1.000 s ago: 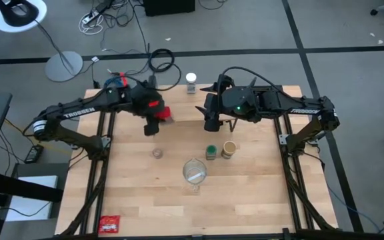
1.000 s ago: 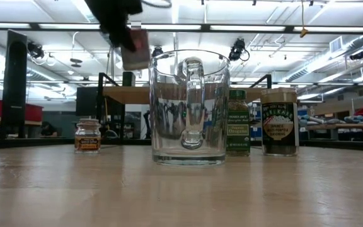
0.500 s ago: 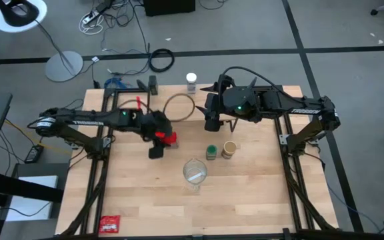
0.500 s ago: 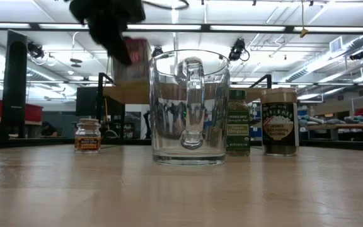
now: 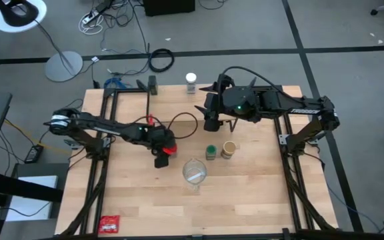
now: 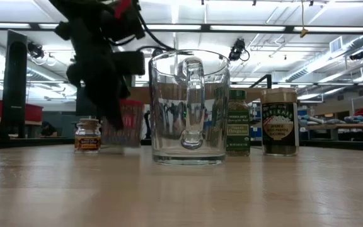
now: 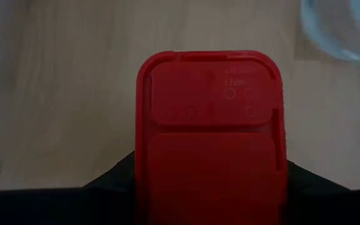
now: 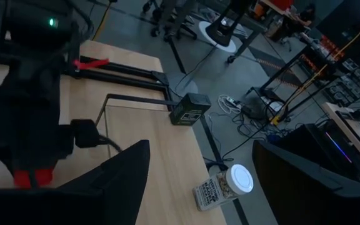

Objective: Shelf spices
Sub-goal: Remove the red seasoning can from the shelf, then remove the black seasoning can from the shelf

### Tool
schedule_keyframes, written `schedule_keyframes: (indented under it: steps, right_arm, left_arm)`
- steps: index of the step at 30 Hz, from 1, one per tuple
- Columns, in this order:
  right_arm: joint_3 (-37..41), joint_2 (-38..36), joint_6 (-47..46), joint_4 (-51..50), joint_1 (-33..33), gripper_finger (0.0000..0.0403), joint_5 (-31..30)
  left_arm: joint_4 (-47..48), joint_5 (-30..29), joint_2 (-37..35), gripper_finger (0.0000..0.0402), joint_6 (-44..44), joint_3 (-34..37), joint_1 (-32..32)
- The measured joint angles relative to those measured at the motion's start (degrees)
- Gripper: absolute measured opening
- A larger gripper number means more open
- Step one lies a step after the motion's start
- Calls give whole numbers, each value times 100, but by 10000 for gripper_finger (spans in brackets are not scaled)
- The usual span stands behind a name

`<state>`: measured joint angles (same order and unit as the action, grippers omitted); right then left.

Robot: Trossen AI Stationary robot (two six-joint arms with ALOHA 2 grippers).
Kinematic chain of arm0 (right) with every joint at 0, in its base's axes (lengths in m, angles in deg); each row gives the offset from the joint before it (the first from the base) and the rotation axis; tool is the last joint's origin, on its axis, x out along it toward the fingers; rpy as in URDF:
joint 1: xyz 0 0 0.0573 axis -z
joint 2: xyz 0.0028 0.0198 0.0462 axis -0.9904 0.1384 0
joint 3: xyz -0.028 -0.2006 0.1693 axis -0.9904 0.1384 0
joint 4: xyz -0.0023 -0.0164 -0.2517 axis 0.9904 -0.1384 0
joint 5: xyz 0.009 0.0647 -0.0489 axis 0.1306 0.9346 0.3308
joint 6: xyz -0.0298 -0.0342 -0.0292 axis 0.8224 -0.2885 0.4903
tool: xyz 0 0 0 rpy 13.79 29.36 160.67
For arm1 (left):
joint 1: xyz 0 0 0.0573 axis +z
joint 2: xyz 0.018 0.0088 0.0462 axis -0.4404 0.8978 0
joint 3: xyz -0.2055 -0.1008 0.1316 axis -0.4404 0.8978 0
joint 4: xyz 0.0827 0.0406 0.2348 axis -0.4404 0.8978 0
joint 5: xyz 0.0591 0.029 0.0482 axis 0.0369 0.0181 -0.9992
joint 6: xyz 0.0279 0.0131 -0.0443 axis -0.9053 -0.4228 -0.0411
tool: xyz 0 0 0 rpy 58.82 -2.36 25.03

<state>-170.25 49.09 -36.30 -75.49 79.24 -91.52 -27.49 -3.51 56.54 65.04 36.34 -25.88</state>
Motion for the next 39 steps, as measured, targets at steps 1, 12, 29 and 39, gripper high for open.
schedule_keyframes:
  steps: [1, 12, 29, 39]
  right_arm:
    - [0, 0, 0, 4, 0, 280, 2]
    - [0, 0, -7, -11, 0, 280, 0]
    - [0, 0, -13, -13, 0, 281, -2]
    - [-1, 0, -11, -23, 0, 281, -2]
  left_arm:
    - [-96, -2, 85, 197, 0, 0, 0]
    - [-687, -23, 454, 197, -21, -15, 0]
    - [327, -368, 436, 339, -28, -806, -146]
    - [912, -1176, -461, 332, -592, -1635, -194]
